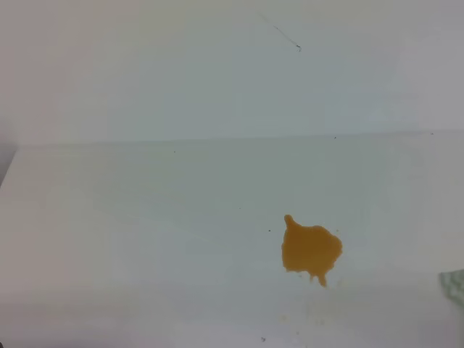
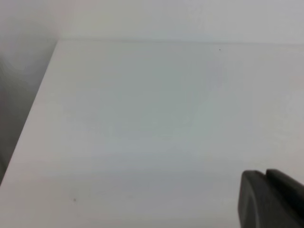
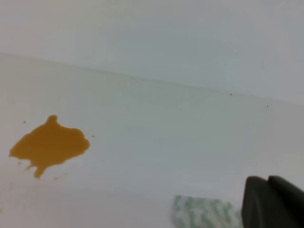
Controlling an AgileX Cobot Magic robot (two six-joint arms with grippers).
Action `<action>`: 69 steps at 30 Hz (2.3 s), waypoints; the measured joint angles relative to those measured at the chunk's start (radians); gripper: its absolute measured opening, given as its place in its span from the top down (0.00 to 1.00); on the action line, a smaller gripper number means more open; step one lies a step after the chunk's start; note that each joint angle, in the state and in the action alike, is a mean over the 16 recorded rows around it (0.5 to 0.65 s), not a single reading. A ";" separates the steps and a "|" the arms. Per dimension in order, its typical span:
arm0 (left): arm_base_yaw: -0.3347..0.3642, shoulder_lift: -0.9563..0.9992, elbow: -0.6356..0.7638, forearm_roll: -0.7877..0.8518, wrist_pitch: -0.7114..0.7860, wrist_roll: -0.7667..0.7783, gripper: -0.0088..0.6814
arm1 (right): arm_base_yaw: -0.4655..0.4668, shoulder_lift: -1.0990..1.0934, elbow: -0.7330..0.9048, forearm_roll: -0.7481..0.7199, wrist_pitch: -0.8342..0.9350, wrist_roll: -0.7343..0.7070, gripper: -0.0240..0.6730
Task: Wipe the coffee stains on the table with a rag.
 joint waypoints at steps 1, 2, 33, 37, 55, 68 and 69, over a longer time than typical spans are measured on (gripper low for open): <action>0.000 0.000 0.000 0.000 0.000 0.000 0.99 | 0.000 0.000 0.000 0.000 0.000 0.000 0.97; 0.000 0.000 0.000 0.000 0.000 0.000 0.99 | 0.000 0.000 0.000 0.000 0.000 0.000 0.97; 0.000 0.000 0.000 0.000 0.000 0.000 0.99 | 0.000 0.000 0.000 0.000 0.000 0.000 0.97; 0.000 0.000 0.000 0.000 0.000 0.000 0.99 | 0.000 0.000 0.000 0.000 0.000 0.000 0.97; 0.000 0.000 0.000 0.000 -0.001 0.000 0.99 | 0.000 0.000 0.000 0.165 -0.167 0.060 0.97; 0.000 0.000 0.000 0.000 0.000 0.000 0.99 | 0.000 0.002 -0.071 0.481 -0.486 0.092 0.97; 0.000 0.000 0.000 0.000 0.000 0.000 0.99 | 0.000 0.006 -0.085 0.484 -0.481 0.076 0.97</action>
